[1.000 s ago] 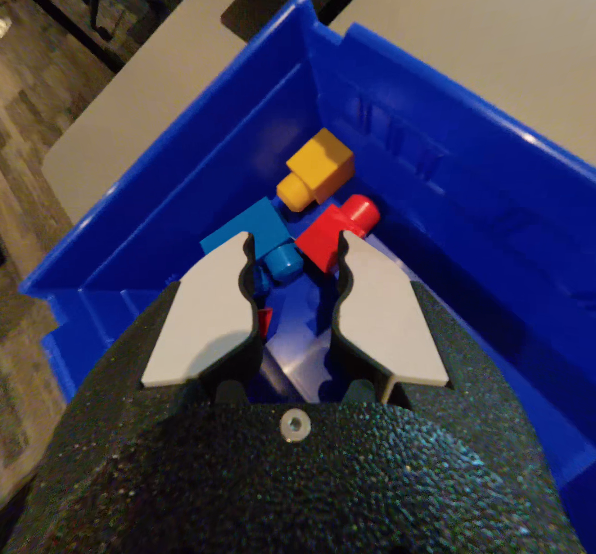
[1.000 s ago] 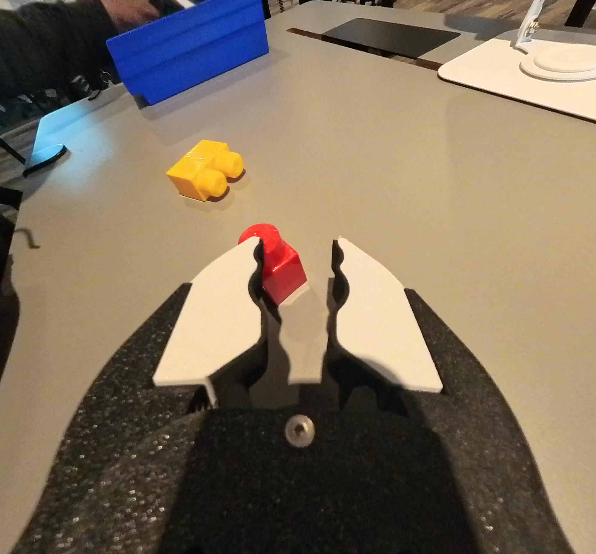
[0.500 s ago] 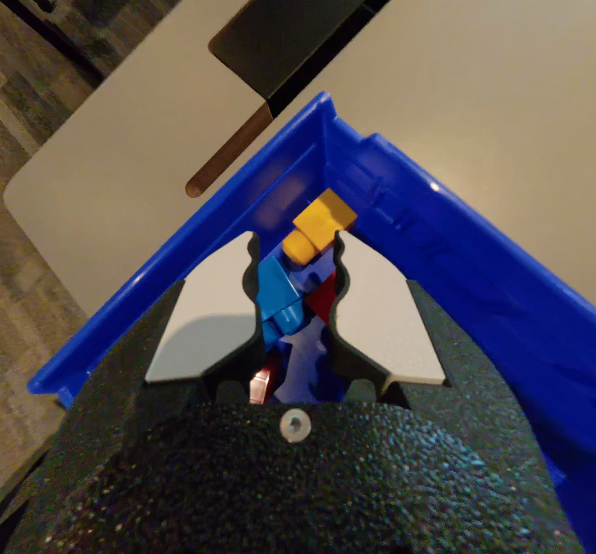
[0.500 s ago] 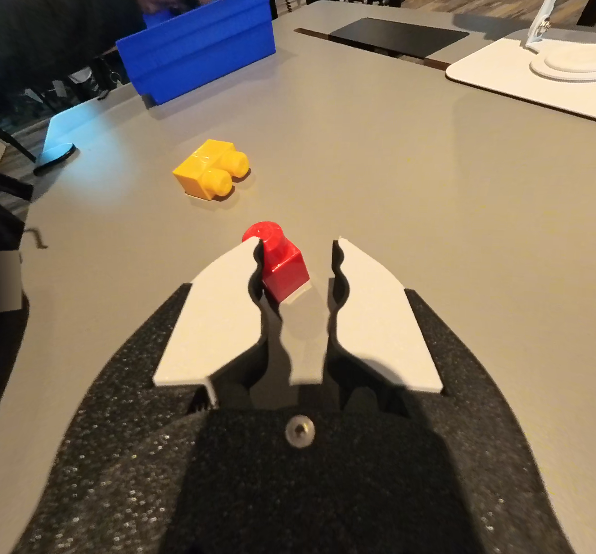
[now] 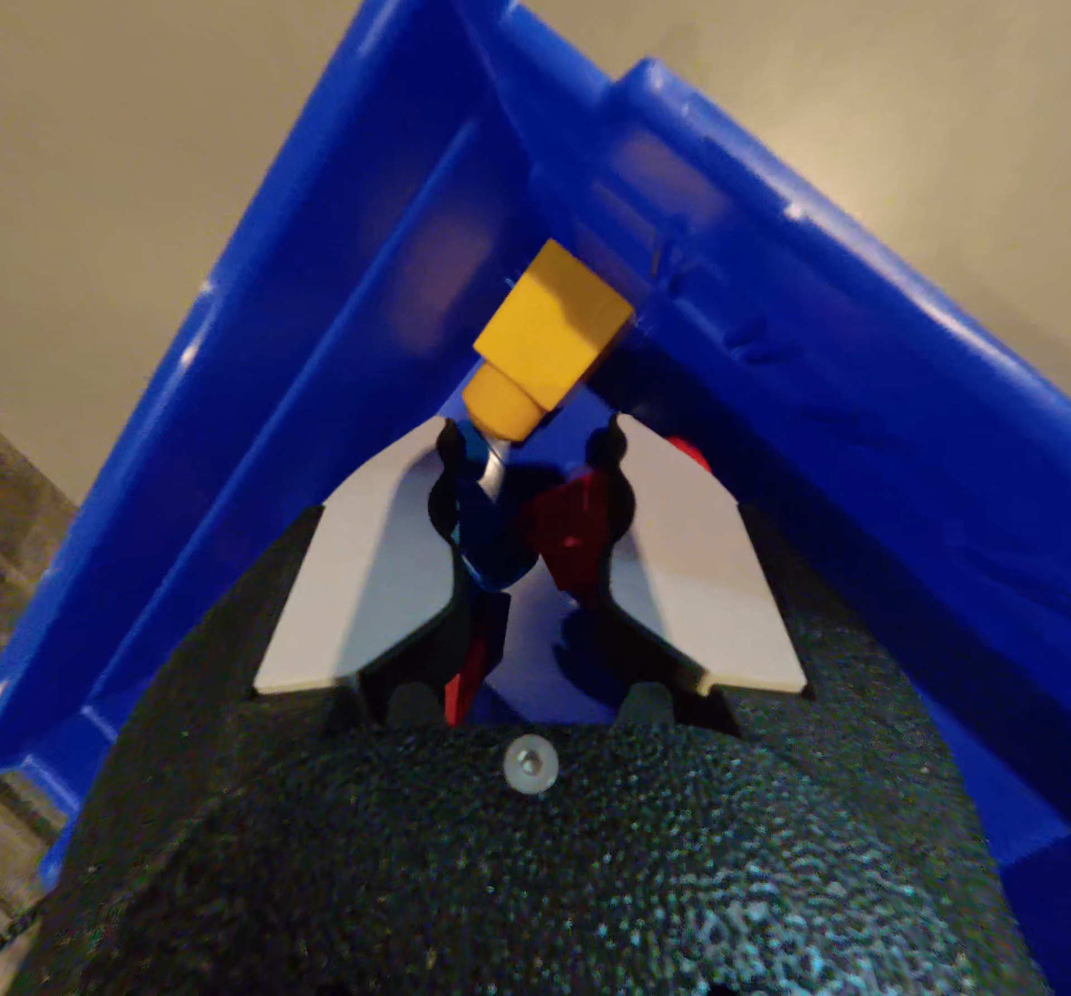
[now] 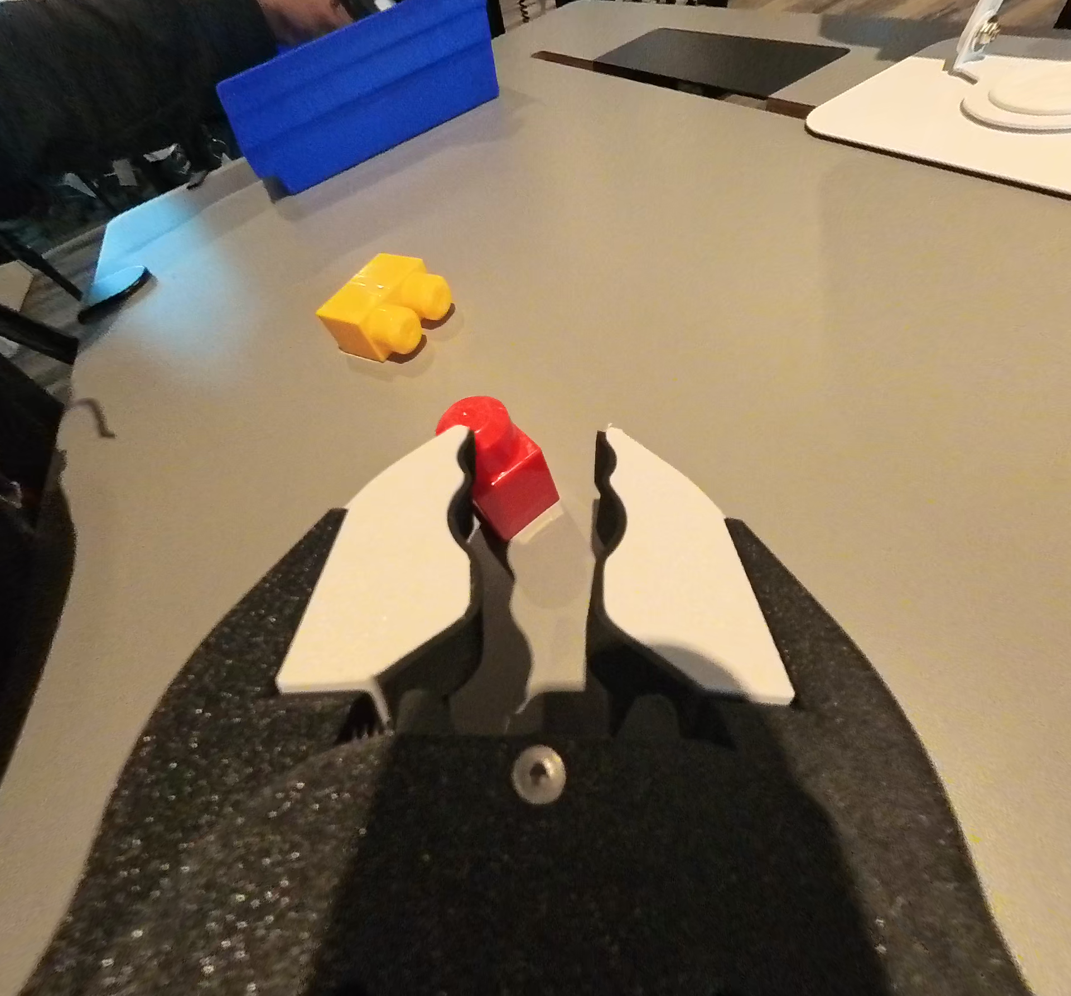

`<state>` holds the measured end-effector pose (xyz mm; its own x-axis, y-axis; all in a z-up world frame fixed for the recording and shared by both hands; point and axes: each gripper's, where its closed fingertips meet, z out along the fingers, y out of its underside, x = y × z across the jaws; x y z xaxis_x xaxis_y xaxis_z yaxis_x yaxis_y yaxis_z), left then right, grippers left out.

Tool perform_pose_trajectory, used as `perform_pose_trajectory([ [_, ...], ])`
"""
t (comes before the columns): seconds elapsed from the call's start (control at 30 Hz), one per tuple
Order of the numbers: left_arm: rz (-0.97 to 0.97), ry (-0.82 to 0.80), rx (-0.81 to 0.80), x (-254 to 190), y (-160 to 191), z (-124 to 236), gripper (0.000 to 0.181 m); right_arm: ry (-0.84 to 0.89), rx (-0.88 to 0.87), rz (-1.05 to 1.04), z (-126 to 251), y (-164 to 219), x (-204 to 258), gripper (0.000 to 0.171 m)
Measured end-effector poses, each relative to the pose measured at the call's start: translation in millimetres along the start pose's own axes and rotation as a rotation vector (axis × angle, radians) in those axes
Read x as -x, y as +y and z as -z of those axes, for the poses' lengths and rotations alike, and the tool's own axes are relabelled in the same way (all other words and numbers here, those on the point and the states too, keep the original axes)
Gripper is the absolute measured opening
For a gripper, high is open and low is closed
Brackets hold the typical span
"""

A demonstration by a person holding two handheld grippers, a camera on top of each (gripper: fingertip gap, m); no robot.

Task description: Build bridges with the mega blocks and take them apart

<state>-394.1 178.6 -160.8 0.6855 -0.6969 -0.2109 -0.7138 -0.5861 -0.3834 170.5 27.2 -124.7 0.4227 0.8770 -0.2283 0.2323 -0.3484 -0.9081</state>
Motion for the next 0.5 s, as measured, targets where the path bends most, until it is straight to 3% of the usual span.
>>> perform_pose_trajectory([
  [0.23,0.016,0.006,-0.024,8.1,-1.2,15.6,0.047,-0.003,0.042,-0.007,-4.2,4.5,-0.3,0.039],
  [0.5,0.158,0.130,-0.201,10.3,-29.7,36.3,0.045,0.009,0.036,-0.017,-4.1,3.8,-2.4,0.041],
])
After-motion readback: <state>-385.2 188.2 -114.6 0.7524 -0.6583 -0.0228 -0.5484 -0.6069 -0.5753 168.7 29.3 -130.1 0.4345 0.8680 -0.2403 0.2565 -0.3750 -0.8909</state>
